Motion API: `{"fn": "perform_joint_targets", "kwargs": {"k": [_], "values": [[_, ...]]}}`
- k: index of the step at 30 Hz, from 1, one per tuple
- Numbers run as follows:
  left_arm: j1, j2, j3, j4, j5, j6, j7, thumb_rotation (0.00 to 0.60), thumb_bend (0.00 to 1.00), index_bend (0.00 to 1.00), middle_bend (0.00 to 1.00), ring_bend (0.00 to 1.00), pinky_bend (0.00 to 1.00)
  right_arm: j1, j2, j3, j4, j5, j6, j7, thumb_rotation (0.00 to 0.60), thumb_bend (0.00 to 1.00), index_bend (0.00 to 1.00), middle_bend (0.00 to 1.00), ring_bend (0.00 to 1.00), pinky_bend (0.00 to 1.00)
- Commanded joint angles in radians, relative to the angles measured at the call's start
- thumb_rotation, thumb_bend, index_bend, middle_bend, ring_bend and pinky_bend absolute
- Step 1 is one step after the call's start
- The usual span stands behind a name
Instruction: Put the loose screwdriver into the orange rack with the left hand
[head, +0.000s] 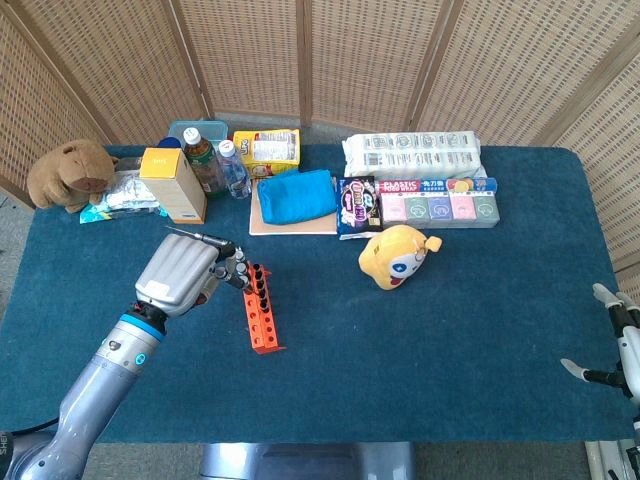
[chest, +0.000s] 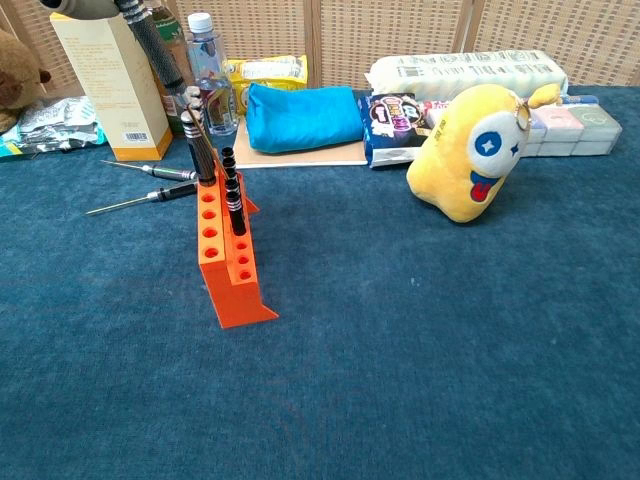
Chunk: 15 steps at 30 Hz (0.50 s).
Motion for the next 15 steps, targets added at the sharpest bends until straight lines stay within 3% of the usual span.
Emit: {"fn": "perform_joint_targets", "kwargs": {"k": [1, 15], "values": [[0.001, 0.002, 0.002, 0.000, -0.001, -0.004, -0.003, 0.600, 0.39, 0.53, 1.00, 1.00, 1.00, 0.000, 0.000, 0.000, 0.001, 0.000, 0.000, 0.000, 0.600, 0.05, 0.00, 0.15, 0.01, 0.00], [0.008, 0.028, 0.010, 0.000, 0.007, -0.027, -0.017, 0.600, 0.39, 0.53, 1.00, 1.00, 1.00, 0.002, -0.002, 0.000, 0.000, 0.000, -0.003, -0.005, 0.600, 0.05, 0.00, 0.15, 0.01, 0.00]]}}
